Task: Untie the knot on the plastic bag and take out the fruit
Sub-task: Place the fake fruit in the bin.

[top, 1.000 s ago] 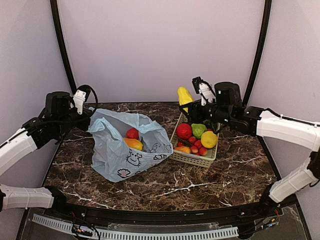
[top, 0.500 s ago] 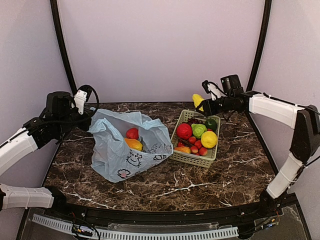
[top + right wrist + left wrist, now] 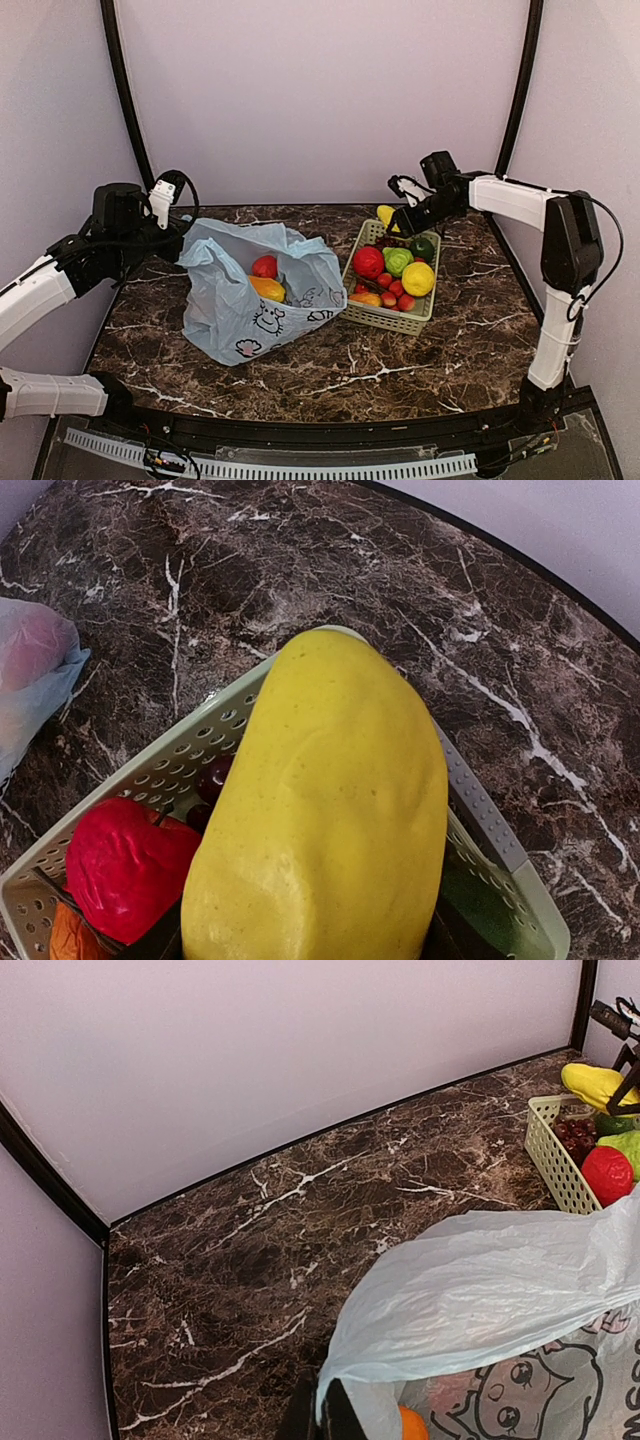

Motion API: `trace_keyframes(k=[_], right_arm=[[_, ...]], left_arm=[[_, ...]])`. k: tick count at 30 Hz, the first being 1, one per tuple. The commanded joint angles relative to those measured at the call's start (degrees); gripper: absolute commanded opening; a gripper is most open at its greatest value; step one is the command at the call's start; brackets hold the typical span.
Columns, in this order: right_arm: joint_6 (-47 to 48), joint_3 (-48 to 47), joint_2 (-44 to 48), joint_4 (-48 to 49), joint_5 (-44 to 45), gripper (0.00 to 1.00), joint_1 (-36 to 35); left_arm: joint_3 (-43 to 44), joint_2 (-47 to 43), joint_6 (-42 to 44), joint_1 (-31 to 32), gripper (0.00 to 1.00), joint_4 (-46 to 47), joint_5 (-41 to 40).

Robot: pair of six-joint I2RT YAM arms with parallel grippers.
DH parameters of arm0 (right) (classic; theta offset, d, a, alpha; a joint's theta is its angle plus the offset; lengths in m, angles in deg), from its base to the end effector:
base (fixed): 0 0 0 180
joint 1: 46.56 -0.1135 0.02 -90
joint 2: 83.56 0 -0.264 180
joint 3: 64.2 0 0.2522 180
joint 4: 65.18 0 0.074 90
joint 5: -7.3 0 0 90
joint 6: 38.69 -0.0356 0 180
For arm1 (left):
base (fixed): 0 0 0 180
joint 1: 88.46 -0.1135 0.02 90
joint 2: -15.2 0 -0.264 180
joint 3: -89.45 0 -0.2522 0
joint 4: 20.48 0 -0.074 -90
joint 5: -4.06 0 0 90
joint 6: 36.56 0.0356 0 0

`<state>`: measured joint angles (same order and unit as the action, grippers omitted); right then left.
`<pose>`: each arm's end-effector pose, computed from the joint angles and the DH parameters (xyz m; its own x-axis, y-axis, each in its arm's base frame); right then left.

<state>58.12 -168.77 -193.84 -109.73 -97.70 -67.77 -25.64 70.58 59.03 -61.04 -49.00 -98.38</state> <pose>0.3992 0.1648 0.2527 -0.6521 -0.3759 -0.6584 -0.5852 0.8017 0.1218 0.2002 -0.0952 0.3371 -0.2613 0.2427 -0.9343 0.2957 0.9415 0.1619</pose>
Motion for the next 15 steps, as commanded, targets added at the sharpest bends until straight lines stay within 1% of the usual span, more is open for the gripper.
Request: trace_keyframes(k=[1,4,6,9,13,15], right_arm=[[2.87,-4.24,-3.03,-4.96,-0.29,0.57,0.29],[3.82,-4.7,-3.53,-6.03,-1.91,0.57,0.3],[4.35,-4.65,-3.57,-6.34,-2.89,0.6,0.29],[4.62,-4.78,-3.86,-6.49,-2.34,0.65,0.29],[4.79,-5.0,-4.32,-6.67,-1.7,0.77,0.29],[4.79,-5.0,-4.25,-6.53,-1.65,0.8,0.3]], left_arm=[[-0.97,-0.31,0.74,-0.26,0.01,0.49,0.36],[-0.97,-0.15,0.78,-0.26,0.01,0.47,0.37],[-0.97,0.01,0.83,-0.26,0.01,0.49,0.48],[-0.89,0.23,0.91,-0.26,0.01,0.36,0.47],[-0.88,0.37,0.9,-0.26,0.01,0.37,0.46],[-0.88,0.49,0.99,-0.26,0.01,0.35,0.46]])
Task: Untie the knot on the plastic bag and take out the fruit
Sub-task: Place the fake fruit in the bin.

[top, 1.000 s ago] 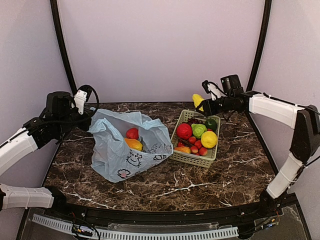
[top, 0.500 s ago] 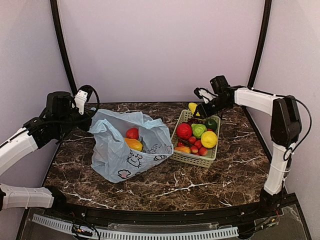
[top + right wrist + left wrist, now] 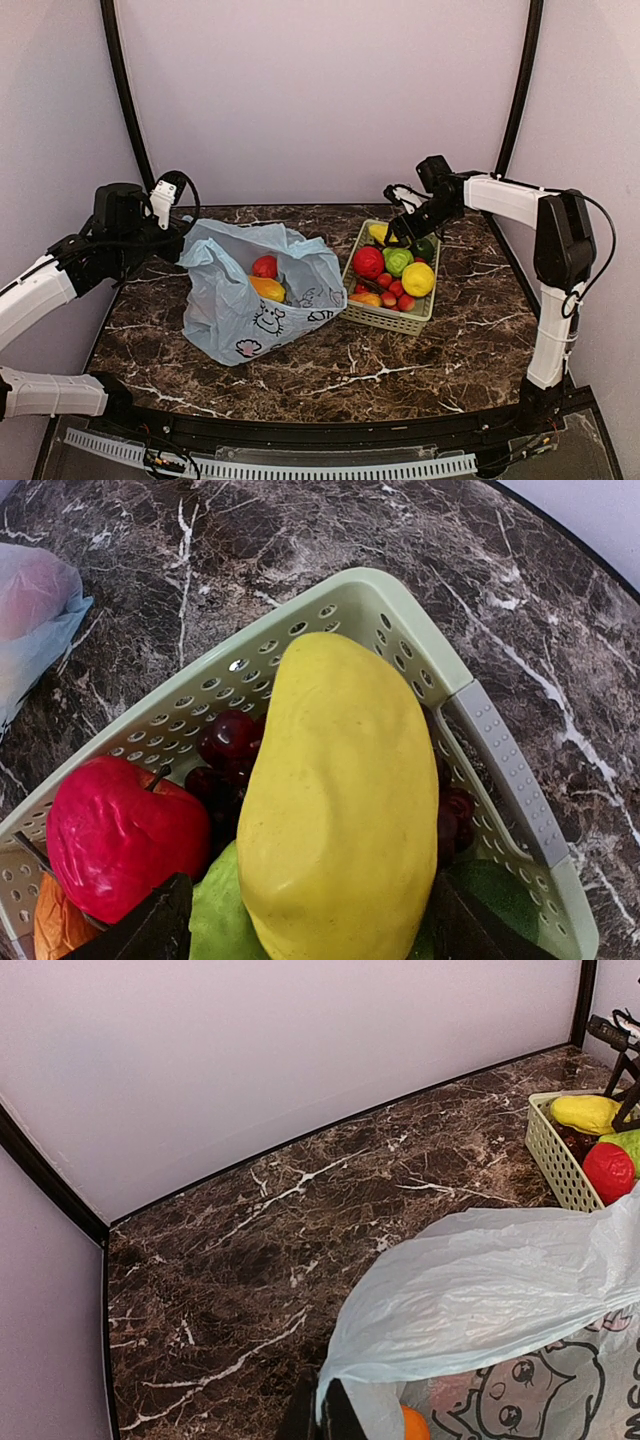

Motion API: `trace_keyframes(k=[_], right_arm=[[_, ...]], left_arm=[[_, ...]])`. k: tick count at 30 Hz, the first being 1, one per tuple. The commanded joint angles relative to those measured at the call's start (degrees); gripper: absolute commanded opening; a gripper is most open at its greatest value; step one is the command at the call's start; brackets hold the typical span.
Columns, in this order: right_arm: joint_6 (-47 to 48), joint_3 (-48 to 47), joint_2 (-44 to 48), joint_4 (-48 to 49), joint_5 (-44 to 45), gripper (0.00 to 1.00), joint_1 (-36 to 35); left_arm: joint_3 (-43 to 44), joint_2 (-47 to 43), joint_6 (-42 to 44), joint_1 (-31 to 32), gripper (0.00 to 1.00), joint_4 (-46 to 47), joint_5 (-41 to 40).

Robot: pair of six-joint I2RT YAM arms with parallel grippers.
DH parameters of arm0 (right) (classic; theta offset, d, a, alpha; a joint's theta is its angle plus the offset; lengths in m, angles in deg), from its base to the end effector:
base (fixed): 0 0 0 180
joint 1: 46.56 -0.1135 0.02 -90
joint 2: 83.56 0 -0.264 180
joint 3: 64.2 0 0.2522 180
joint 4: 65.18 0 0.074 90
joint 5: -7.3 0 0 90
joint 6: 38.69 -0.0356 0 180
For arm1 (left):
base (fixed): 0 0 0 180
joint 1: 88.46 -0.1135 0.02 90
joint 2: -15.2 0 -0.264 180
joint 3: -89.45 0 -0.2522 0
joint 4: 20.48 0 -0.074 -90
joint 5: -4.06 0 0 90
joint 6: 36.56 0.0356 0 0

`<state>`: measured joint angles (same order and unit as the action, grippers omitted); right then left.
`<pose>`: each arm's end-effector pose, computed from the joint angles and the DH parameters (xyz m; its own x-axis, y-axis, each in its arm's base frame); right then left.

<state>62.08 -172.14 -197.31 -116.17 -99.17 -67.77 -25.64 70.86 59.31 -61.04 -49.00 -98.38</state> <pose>0.4032 0.1673 0.2391 -0.6745 -0.4540 -0.5822 -0.6288 0.7665 0.1307 0.2012 -0.0957 0.3361 -0.2639 0.2494 -0.9318 0.2977 0.9399 0.1673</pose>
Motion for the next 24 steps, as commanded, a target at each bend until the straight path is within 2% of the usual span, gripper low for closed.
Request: trace_keyframes(k=[1,12,18,24], right_arm=[[0.77,-1.56,-0.65,0.05,0.08,0.82,0.34],[-2.09,2.11,4.32,6.59,3.57,0.92,0.29],[-5.75,5.48,12.75,11.79,7.52,0.93,0.06],[-9.56,9.54,23.15,17.74,-0.8,0.95,-2.63]], left_arm=[[-0.88,0.18,0.72,-0.26,0.01,0.29,0.44],[-0.88,0.19,0.69,-0.26,0.01,0.45,1.48],[-2.19,-1.94,1.31,-0.26,0.01,2.92,9.46],[-3.01,-3.03,2.12,-0.28,0.01,4.15,16.61]])
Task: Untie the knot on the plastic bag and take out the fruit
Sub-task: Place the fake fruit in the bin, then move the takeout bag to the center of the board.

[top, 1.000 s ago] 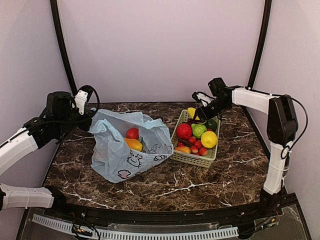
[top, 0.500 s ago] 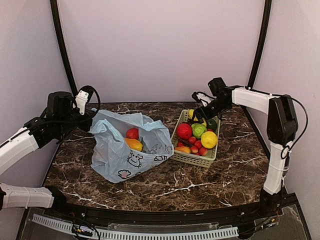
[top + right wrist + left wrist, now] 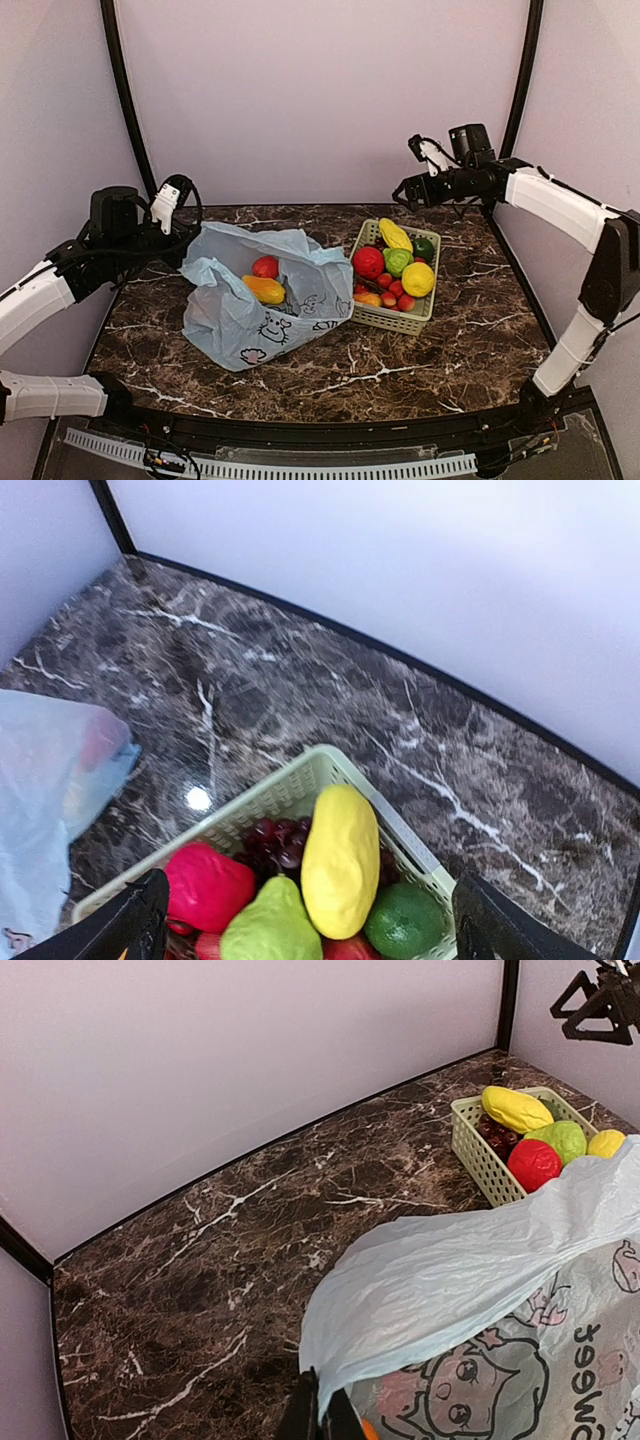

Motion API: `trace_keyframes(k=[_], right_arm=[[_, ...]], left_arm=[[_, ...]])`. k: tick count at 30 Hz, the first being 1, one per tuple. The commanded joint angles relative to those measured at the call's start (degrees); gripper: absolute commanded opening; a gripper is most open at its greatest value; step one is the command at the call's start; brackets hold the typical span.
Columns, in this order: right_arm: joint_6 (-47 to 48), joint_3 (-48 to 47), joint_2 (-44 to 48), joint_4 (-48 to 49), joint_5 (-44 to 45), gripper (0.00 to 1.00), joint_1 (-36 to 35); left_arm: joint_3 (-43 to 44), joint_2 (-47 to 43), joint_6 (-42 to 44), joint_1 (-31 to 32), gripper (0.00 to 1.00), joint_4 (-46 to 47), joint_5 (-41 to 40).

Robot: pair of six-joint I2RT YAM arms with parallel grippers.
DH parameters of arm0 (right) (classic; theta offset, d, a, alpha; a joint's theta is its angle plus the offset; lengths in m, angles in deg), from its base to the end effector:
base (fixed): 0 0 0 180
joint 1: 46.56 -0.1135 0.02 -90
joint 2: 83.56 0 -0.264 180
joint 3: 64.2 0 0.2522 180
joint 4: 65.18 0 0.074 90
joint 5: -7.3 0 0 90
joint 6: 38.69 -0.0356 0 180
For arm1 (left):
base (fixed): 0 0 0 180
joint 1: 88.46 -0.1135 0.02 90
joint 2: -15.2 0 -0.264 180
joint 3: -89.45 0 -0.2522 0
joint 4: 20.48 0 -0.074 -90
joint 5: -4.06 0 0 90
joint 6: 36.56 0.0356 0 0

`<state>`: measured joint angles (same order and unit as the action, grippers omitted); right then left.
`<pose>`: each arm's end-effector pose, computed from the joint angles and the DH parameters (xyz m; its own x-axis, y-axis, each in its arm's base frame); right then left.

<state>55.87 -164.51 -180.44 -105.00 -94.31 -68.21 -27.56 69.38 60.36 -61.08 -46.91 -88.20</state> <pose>0.3608 0.1509 0.3261 -0.5090 -0.2858 -0.8119 -0.5542 0.8306 0.0550 0.1952 -0.0995 0.3330 -0.2155 0.2472 -0.9447 0.4554 0.8812 0.1267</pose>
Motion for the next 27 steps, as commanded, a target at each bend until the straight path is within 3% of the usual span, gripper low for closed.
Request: trace_keyframes(k=[1,7,12,19,27], right_arm=[[-3.36,1.94,7.31,6.77,-7.26,0.95,-3.22],[-2.29,2.47,11.66,8.02,-13.19,0.93,-13.09],[-5.2,4.36,11.24,15.52,-14.87,0.82,-23.15],[-4.94,1.73,2.8,20.7,-15.11,0.75,-36.58],[-7.02,-4.23,-11.13,19.8,-11.62,0.65,-42.49]], left_arm=[[-1.21,-1.71,1.21,-0.23,0.01,2.36,8.51],[-1.35,-1.33,1.19,-0.22,0.01,3.05,17.52],[-0.99,-0.49,1.01,-0.17,0.01,2.79,18.25],[-1.07,-0.89,1.05,-0.22,0.01,2.58,16.55],[-0.9,-0.69,0.96,-0.17,0.01,2.31,18.09]])
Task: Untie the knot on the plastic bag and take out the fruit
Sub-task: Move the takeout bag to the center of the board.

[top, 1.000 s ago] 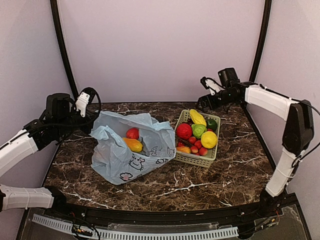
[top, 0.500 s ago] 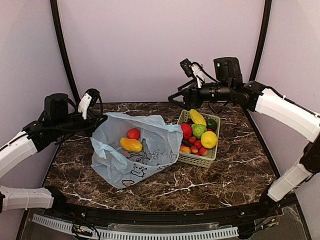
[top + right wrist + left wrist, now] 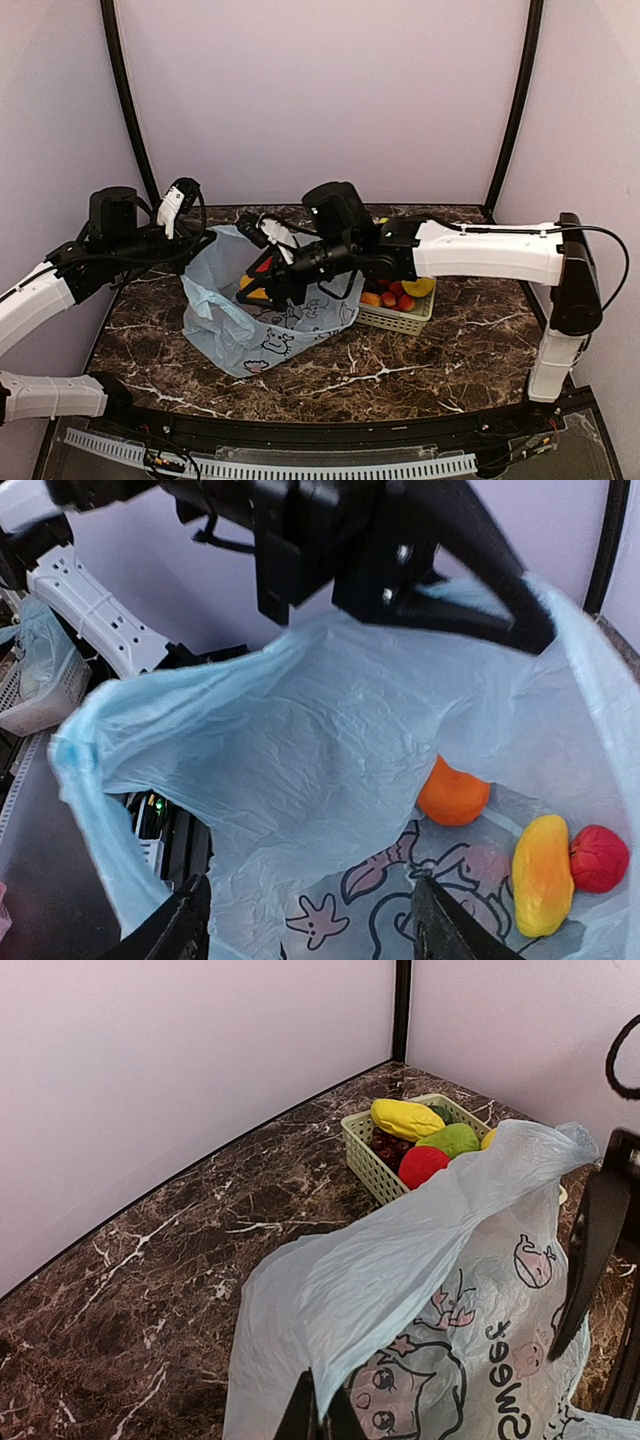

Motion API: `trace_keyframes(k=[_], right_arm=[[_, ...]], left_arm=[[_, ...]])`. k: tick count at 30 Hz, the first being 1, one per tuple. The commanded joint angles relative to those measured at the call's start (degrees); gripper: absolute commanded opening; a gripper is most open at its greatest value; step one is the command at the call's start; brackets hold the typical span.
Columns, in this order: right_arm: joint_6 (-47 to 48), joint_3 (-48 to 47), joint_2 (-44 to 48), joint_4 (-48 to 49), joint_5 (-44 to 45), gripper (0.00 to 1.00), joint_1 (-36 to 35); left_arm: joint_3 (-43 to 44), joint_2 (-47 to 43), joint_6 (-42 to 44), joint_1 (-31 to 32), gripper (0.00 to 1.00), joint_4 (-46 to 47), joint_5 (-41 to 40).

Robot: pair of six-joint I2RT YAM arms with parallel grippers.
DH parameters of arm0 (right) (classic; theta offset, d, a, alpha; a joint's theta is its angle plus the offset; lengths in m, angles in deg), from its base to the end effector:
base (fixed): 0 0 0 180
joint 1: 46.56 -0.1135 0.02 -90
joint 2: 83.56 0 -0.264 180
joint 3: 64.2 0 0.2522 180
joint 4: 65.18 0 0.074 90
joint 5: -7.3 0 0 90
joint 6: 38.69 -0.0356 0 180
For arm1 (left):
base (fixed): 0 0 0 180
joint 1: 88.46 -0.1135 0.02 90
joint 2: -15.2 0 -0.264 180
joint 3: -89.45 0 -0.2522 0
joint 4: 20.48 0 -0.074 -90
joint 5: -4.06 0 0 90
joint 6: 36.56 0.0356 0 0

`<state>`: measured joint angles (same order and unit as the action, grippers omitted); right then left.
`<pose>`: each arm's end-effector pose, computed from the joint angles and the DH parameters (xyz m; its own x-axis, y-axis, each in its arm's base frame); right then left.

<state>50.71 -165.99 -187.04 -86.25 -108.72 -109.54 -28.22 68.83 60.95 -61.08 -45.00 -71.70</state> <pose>0.1821 0.3914 0.3218 -0.1861 -0.3441 -0.9203 -0.9824 0.0515 0.1794 0.1888 -0.1076 0.3346 -0.1543 0.2226 -0.9626 0.6819 0.7290 0.0593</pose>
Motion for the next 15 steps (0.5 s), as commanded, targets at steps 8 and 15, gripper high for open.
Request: trace_keyframes(k=[8,15], right_arm=[[-4.25,-1.22,-11.59,2.32,8.73,0.6,-3.38],[-3.39,4.42,-13.01,2.09,12.18,0.58,-4.93]], left_arm=[[-1.83,-1.56,-6.24,-0.13,0.01,0.76,2.03],[-3.89,-4.55,-13.2,-0.13,0.01,-3.35,7.78]])
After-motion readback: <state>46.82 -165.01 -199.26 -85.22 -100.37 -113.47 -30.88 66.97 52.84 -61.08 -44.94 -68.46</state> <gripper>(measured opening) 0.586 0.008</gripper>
